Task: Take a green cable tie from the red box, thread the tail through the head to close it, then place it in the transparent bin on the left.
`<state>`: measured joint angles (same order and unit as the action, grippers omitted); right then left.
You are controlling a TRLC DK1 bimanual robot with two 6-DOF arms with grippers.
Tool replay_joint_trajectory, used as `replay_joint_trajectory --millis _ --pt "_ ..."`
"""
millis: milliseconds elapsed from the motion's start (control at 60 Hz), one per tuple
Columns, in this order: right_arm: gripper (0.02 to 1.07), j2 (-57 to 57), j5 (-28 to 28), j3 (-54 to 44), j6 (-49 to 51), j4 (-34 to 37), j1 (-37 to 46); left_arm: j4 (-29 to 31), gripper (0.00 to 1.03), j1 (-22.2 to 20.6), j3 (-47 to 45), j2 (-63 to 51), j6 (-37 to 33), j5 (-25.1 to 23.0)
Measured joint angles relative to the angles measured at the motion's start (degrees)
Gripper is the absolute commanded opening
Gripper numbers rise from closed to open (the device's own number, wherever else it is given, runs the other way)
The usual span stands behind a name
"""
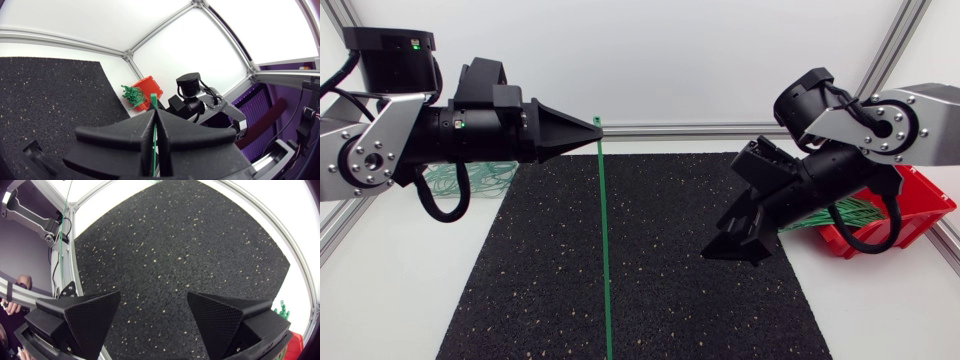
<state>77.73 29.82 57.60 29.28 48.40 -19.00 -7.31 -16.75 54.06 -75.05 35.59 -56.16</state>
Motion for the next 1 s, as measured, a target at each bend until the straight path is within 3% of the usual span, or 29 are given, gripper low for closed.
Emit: replay_joint_trajectory --millis 83,217,300,400,433,517,583,617,667,717,817,917,1000 --pt "1.03 0.00 -0.26 -0.13 1.29 -1.55 0.04 -0.02 0.04 -0.02 0.00 0.00 0.02 0.02" --pt "1.03 -2.95 -4.17 -4.96 2.12 -13.90 -0.48 0.00 0.04 -0.02 0.00 0.00 0.02 0.07" --pt "1.02 -6.05 -10.67 -8.76 2.12 -19.65 -1.57 0.04 0.04 -0.20 0.00 0.00 0.02 0.31" --pt "0.81 -9.07 -17.29 -11.30 3.85 -22.32 -4.04 0.24 0.04 -0.44 0.00 0.00 0.28 0.48" --pt "0.80 -9.97 -19.98 -12.04 4.81 -23.41 -5.18 0.50 0.04 -0.55 0.02 0.00 0.50 0.50" --pt "0.92 -12.57 -29.31 -14.45 7.02 -27.91 -9.46 2.38 0.04 -0.68 0.81 0.00 1.14 0.48" --pt "0.94 -14.21 -32.85 -15.30 8.35 -32.30 -10.91 5.09 0.04 -0.66 2.71 -0.37 1.97 -0.48" --pt "1.02 -14.69 -33.99 -15.30 9.81 -33.29 -10.93 5.57 0.04 -0.61 3.41 -0.70 2.19 -0.87" --pt "1.04 -15.26 -36.41 -15.80 12.57 -35.65 -11.15 6.58 0.04 -0.22 4.44 -1.31 3.17 -2.34" --pt "1.04 -16.31 -39.04 -18.18 17.03 -43.06 -11.85 8.00 0.04 0.39 5.38 -2.14 4.57 -4.59" --pt "1.04 -18.93 -41.88 -23.69 25.94 -53.20 -13.88 9.27 0.04 1.68 6.67 -4.04 6.49 -6.43" --pt "1.04 -17.90 -42.05 -26.80 33.86 -58.40 -14.27 9.68 0.04 2.73 6.78 -5.42 8.26 -8.07" --pt "1.03 -14.51 -41.57 -29.59 43.34 -70.77 -13.35 9.86 0.04 3.28 7.23 -6.93 9.70 -9.31"
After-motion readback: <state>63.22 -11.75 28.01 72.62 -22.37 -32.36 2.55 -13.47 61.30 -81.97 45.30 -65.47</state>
